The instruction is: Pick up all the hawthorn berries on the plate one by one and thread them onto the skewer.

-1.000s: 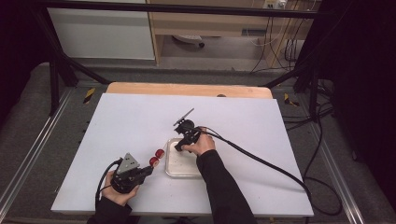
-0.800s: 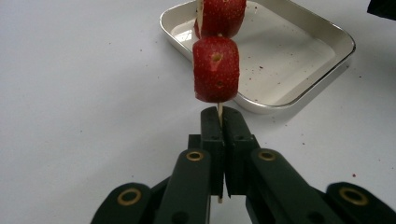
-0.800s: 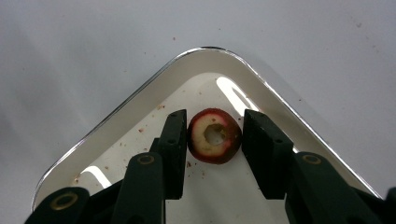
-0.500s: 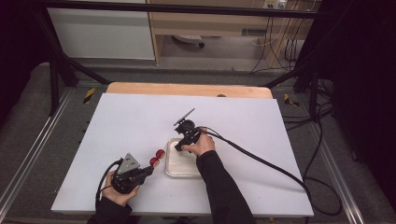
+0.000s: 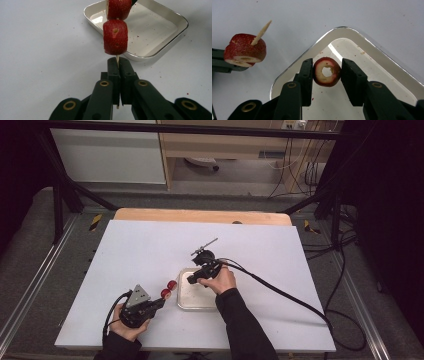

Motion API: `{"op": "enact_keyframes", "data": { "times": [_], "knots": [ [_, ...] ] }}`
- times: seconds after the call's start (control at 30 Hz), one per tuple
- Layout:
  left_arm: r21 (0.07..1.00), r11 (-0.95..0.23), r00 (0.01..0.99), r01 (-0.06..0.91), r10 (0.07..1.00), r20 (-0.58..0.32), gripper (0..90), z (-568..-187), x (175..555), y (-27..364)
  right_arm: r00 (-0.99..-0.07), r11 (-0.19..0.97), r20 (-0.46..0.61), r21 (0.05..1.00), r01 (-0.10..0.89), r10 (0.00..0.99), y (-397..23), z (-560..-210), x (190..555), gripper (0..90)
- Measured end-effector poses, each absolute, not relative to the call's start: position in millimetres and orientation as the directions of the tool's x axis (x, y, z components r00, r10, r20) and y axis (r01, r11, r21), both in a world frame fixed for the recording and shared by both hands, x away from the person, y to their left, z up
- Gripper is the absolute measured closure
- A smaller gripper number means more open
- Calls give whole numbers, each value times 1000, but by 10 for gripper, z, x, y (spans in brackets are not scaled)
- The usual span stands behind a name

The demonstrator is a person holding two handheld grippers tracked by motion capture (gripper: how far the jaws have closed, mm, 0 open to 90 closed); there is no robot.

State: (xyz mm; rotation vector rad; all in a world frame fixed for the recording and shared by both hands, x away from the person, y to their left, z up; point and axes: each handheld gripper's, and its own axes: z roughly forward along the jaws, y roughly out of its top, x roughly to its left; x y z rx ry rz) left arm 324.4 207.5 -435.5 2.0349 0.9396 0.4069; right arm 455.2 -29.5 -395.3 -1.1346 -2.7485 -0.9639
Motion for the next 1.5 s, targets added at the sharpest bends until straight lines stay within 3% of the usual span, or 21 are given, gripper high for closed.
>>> {"op": "enact_keyframes", "data": {
  "times": [0.37,0.57,0.87,1.27,1.5],
  "knots": [
    [805,-364,668,468,743,-52,881,-4344,3220,2056,-711,424,314,628,652,629,-535,-3897,4395,629],
    [812,-356,666,462,744,-53,881,-4334,3194,2036,-667,209,406,736,644,625,-648,-3951,4243,629],
    [819,-347,663,456,747,-53,881,-4325,3174,2026,-593,-144,532,805,576,605,-664,-4137,4062,629],
    [822,-321,655,470,751,-82,881,-4329,3162,2005,-577,-404,597,802,440,557,-570,-4209,3961,629],
    [826,-304,653,474,751,-99,881,-4331,3155,1976,-595,-480,617,783,396,516,-535,-4249,3913,629]
  ]
}}
